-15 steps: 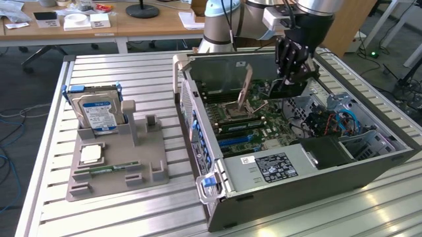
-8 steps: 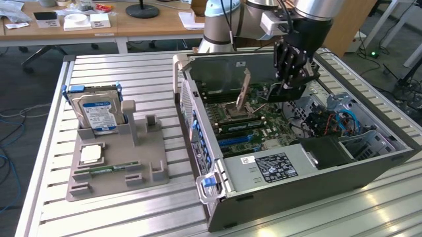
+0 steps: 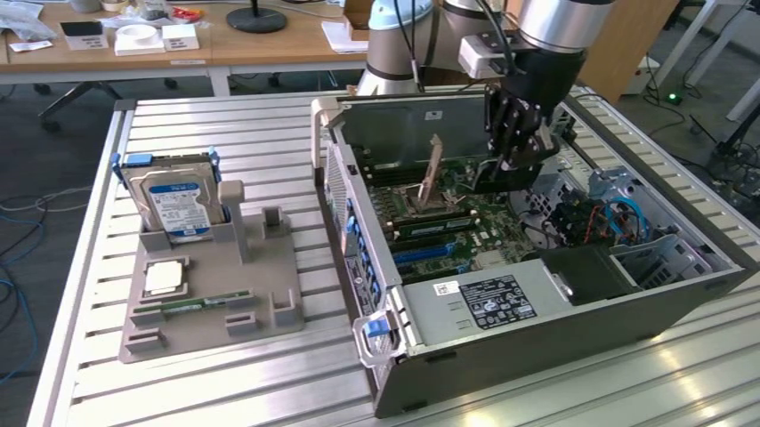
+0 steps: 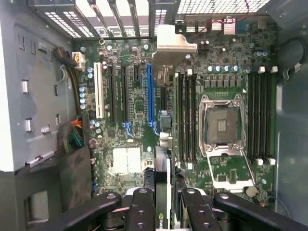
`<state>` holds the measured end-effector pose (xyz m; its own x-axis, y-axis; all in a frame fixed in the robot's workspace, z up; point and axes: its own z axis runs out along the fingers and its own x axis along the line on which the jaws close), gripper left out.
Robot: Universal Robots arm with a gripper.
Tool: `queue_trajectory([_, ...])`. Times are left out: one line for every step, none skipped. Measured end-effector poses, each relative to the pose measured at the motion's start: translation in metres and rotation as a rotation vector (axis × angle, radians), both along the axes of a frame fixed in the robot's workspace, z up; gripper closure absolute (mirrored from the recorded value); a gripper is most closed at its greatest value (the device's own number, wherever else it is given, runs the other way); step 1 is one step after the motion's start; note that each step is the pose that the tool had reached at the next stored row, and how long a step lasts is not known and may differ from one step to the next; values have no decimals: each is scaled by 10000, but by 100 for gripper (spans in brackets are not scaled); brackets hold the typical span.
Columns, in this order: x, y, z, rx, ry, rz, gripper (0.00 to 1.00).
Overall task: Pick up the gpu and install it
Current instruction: 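Insert the gpu into the slot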
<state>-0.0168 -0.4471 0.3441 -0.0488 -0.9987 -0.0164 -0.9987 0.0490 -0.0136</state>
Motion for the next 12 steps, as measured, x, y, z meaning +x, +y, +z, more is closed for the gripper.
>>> queue_trajectory([-12, -11, -13, 1, 0, 2, 74])
queue_trajectory([-23, -23, -26, 2, 0, 3, 74])
queue_trajectory([-35, -35, -38, 1, 0, 3, 74])
queue_trajectory([-47, -51, -49, 1, 0, 5, 74])
queue_trajectory([-59, -67, -60, 1, 0, 6, 74])
queue_trajectory([-70, -83, -69, 1, 0, 9, 74])
queue_trajectory([-82, -99, -77, 1, 0, 13, 74])
queue_trajectory([-94, -116, -86, 2, 0, 19, 74])
queue_trajectory([-119, -144, -104, 2, -2, 36, 74])
queue_trajectory([-131, -152, -116, 4, -3, 49, 74])
queue_trajectory([-146, -156, -131, 4, -4, 64, 74])
queue_trajectory([-176, -160, -163, 2, -5, 99, 74])
